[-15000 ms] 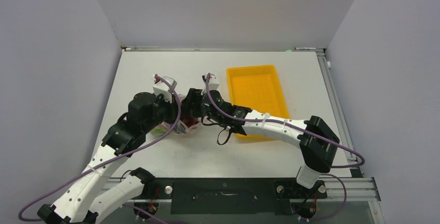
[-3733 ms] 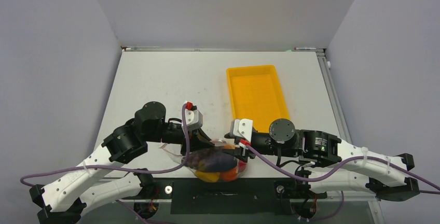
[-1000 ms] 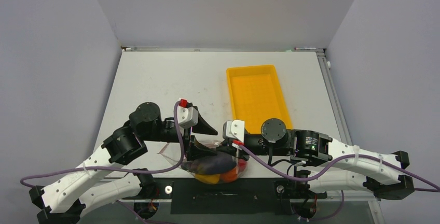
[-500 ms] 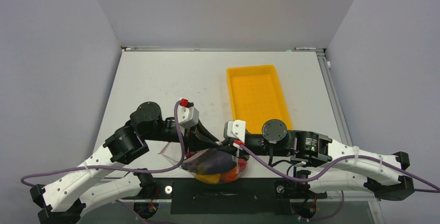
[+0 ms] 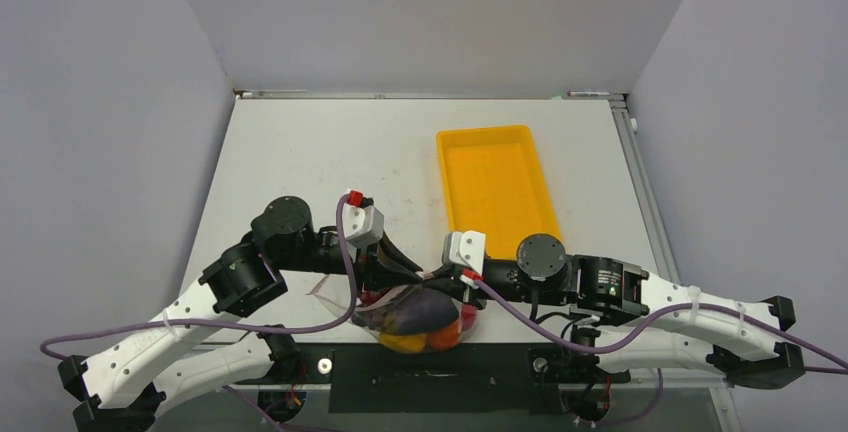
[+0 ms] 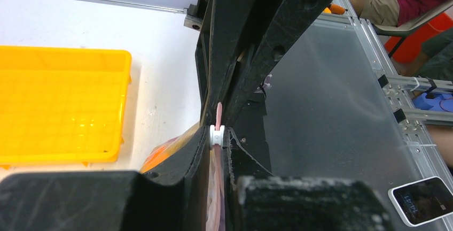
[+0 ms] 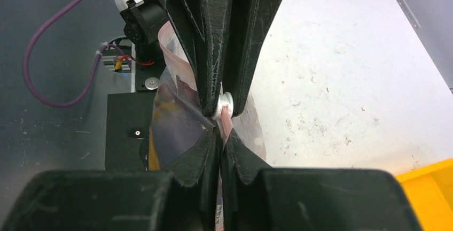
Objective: Place the food in the zip-top bag and seal the zipper
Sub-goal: Zip the zipper food storage bag at the center of the board.
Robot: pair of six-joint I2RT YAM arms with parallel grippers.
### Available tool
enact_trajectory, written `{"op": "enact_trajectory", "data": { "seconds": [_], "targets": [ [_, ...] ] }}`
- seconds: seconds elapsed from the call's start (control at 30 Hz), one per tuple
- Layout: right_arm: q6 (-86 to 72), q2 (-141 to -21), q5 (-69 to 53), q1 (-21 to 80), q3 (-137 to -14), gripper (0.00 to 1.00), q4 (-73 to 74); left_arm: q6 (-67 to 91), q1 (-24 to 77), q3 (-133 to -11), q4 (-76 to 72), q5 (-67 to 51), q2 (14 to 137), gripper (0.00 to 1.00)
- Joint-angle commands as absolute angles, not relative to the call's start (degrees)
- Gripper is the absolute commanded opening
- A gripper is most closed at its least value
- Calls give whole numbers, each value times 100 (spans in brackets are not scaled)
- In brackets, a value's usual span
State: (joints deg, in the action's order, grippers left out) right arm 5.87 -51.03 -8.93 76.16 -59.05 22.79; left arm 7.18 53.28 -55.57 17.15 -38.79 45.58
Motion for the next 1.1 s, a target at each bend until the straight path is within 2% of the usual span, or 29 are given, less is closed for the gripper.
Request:
{"op": "enact_trajectory", "data": {
  "seconds": [0.0, 0.33, 0.67, 1.07],
  "targets": [
    [558, -4713, -542, 7601, -5918, 5, 1731, 579, 5335, -5522, 1993, -3728, 4432, 0],
    [615, -4304, -19, 7599, -5764, 5, 1431, 391, 5335, -5522, 2520, -3361, 4260, 0],
    [700, -3731, 962, 7599, -5503, 5, 1056, 272, 5335, -5454, 3088, -2894, 3968, 0],
    [1069, -3726, 2330, 7596, -5368, 5, 835, 378, 5335, -5372, 3402, -2439, 3652, 0]
  ]
}}
